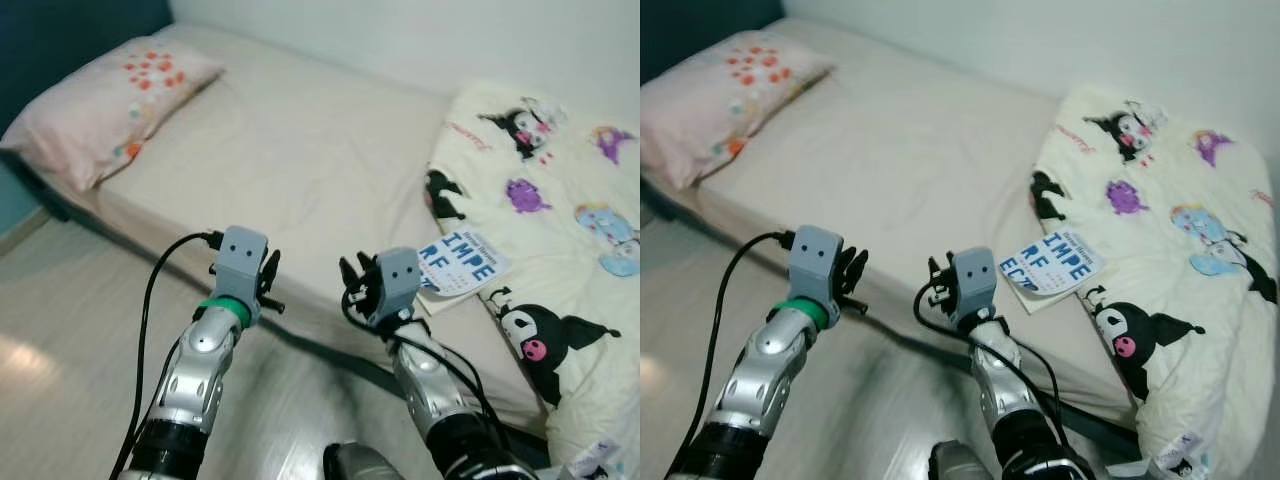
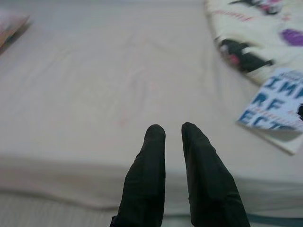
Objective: Clean up the room
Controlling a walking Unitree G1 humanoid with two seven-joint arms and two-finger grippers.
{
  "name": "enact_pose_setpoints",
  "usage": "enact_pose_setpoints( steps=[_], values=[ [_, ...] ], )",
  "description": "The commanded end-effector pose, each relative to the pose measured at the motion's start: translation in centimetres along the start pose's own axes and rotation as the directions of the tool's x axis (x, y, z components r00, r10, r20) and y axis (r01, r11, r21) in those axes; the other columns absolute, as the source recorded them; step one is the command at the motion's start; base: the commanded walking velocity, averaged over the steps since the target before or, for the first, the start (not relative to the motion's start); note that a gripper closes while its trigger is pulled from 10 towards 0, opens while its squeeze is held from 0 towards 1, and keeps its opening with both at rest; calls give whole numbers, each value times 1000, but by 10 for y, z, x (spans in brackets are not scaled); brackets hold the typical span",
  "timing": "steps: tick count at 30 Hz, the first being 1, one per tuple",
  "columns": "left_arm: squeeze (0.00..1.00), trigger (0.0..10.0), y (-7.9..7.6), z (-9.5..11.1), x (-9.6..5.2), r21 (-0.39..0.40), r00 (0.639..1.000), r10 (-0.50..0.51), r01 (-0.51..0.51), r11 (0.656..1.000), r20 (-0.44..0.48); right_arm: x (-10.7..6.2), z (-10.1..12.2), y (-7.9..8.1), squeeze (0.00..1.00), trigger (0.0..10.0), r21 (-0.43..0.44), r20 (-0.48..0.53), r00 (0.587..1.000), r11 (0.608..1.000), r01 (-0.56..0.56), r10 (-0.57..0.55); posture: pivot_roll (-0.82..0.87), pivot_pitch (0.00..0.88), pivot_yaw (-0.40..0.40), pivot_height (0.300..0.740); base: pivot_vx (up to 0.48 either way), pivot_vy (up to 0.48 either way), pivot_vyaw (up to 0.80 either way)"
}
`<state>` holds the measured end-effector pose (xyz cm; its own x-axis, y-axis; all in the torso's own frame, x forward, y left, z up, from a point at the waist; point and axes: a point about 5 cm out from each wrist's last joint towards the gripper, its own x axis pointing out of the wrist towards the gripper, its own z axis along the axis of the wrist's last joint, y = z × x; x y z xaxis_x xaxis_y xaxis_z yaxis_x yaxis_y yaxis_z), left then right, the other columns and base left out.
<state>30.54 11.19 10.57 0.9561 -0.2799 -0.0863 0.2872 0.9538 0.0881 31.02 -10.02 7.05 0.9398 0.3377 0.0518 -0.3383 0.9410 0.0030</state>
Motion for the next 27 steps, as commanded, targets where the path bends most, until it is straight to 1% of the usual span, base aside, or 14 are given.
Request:
enact_pose_setpoints(
  steps=[1, 11, 15, 23, 26, 27],
  values=[
    [0, 10000, -4, 1, 0, 1, 1000, -21, 21, 1000, 12, -2, -4, -2, 0, 10000, 13, -17, 1000, 1000, 11, -10, -15, 0, 54, 726, 0, 0, -788],
    [0, 10000, -3, 8, 2, -11, 998, -32, 33, 999, 46, -1, -3, -2, 0, 10000, 14, -14, 1000, 1000, 10, -10, -18, 0, 56, 726, 0, 0, -786],
    [0, 10000, -3, 8, 2, 6, 998, -37, 36, 999, 54, -1, -3, -2, 0, 10000, 16, -13, 1000, 1000, 11, -10, -19, 0, 56, 726, 0, 0, -786],
    [0, 10000, 0, 8, 4, 15, 998, -5, 4, 1000, 63, 0, 2, -4, 0, 10000, 16, 12, 1000, 1000, 20, -20, -24, 0, 53, 726, 0, 0, -786],
    [0, 10000, 1, 7, 5, 16, 998, 5, -6, 1000, 64, 0, 4, -5, 0, 10000, 12, 22, 999, 1000, 26, -27, -29, 0, 50, 726, 307, 0, -788],
    [0, 10000, 2, 7, 5, 18, 998, 18, -19, 1000, 64, 0, 7, -7, 0, 10000, -5, 39, 998, 999, 40, -40, -33, 0, 48, 726, 465, 0, -781]
  ],
)
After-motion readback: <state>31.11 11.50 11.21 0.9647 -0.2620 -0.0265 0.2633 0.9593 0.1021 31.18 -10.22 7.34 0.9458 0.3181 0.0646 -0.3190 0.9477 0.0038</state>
